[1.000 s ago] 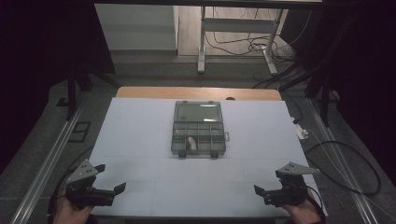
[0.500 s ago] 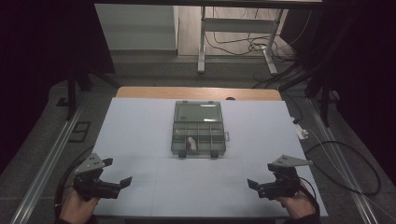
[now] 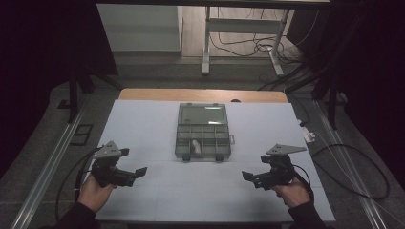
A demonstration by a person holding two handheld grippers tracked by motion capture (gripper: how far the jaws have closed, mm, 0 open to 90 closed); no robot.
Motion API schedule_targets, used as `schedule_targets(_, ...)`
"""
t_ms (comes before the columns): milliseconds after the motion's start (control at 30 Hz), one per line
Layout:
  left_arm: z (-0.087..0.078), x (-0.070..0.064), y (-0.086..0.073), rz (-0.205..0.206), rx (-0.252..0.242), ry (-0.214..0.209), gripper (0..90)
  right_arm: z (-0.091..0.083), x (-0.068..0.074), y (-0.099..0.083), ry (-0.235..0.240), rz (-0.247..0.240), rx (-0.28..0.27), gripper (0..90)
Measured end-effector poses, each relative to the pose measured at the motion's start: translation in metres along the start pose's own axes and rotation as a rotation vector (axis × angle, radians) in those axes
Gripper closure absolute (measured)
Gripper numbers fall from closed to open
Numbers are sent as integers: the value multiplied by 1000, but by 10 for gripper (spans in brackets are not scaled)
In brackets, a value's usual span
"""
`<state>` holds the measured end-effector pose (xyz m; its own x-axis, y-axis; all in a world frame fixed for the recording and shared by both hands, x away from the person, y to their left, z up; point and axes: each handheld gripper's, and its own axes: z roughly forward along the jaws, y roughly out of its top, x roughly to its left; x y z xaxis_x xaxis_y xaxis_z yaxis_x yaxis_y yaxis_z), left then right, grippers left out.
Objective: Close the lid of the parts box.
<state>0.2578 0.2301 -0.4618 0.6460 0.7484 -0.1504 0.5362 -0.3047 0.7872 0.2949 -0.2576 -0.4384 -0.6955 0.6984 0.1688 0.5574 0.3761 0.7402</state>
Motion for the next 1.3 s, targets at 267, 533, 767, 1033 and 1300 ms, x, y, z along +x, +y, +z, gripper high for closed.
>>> schedule_targets(267, 25, -4, 19, 28, 44, 0, 0, 14, -6, 14, 7, 22, -17, 0)
schedule_targets(533, 44, -1, 36, 16, 39, -23, 0, 27, -13, 29, 16, 24, -6, 0)
schedule_targets(767, 59, 3, 50, 11, 30, -44, 0, 43, -17, 47, 11, 25, -10, 0)
schedule_targets(1033, 76, 11, 62, 24, 37, -76, 0, 63, -28, 61, -13, 19, 21, 0)
schedule_targets(1300, 93, 12, 74, 70, 53, -66, 0, 79, -41, 78, -54, 24, 25, 6)
